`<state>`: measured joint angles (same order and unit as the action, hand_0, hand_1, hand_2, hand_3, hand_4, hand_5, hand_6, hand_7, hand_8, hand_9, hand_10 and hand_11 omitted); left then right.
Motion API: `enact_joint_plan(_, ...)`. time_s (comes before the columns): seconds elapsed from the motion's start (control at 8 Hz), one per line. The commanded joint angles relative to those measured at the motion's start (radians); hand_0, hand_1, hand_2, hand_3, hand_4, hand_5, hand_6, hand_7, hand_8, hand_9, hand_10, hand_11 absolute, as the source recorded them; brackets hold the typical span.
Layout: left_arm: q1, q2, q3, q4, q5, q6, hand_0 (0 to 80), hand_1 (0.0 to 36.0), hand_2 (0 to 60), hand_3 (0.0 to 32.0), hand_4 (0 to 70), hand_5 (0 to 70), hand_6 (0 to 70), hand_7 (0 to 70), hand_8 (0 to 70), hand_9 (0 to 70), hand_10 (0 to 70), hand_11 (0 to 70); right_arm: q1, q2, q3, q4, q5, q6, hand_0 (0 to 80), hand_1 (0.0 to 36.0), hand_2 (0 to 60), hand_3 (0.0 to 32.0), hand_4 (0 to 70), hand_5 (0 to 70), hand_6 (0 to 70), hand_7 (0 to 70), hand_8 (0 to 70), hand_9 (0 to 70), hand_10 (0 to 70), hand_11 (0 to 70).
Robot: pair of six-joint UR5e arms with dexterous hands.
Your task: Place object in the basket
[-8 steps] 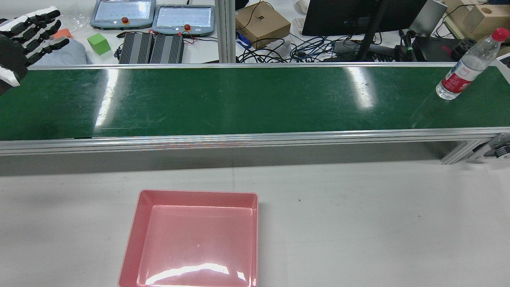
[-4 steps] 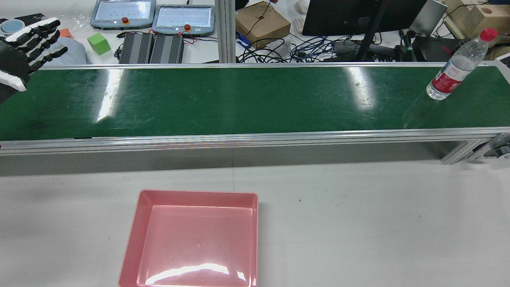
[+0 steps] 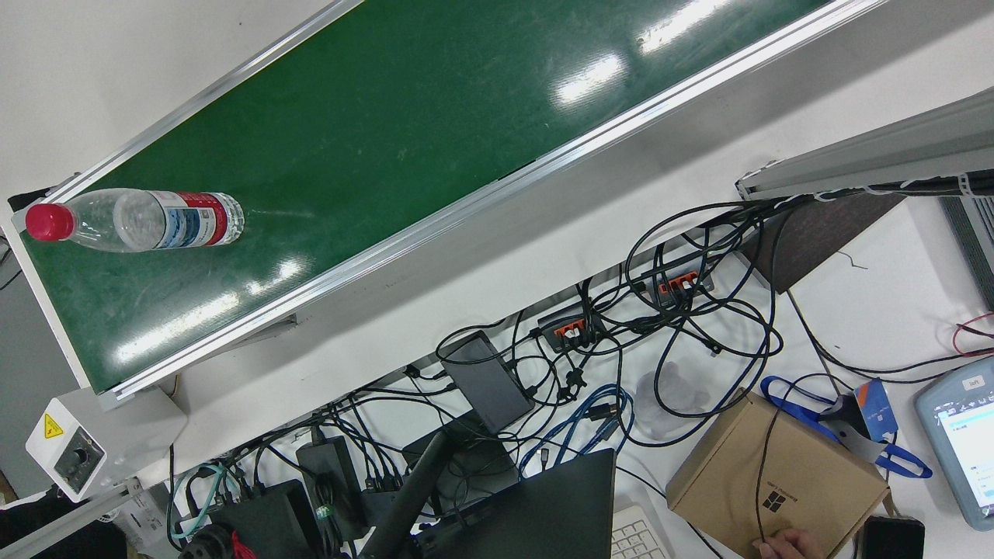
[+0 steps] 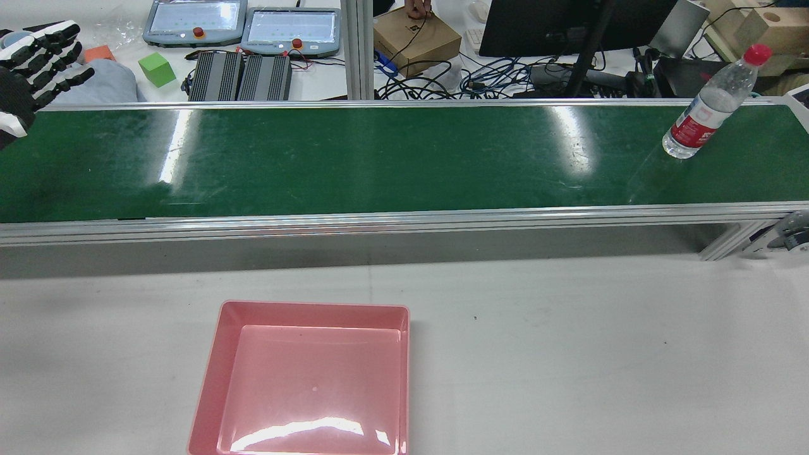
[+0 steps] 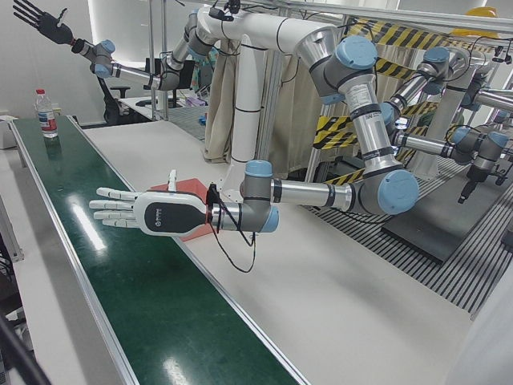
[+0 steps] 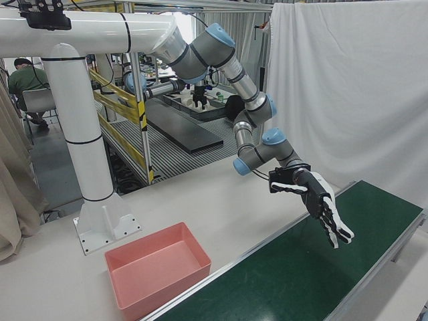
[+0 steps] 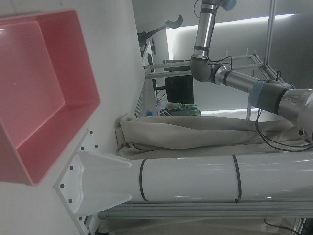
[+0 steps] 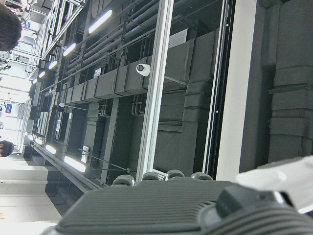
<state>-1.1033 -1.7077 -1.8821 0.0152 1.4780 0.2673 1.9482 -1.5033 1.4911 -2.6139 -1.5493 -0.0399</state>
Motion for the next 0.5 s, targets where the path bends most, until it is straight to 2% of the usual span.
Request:
enact_joint_plan(0.0, -0.004, 0.0, 0.001, 0.002, 0.001, -0.002, 50.9, 7.4, 0.0, 0.0, 8.0, 11.7, 1.2, 0.0, 0.9, 0.0, 5.1, 8.8, 0.0, 0.0, 0.0, 0.0, 0.0, 0.0, 0.0, 0.0, 0.0, 0.0, 0.0, 0.0, 0.0, 0.0, 0.0, 0.0, 0.0, 0.0)
enact_joint_plan(0.38, -0.004, 0.002, 0.001, 0.003, 0.001, -0.002, 51.1, 7.6, 0.0, 0.0, 8.1, 11.4, 1.2, 0.0, 1.0, 0.0, 5.1, 8.8, 0.0, 0.0, 0.0, 0.0, 0.0, 0.0, 0.0, 0.0, 0.0, 0.0, 0.0, 0.0, 0.0, 0.0, 0.0, 0.0, 0.0, 0.0)
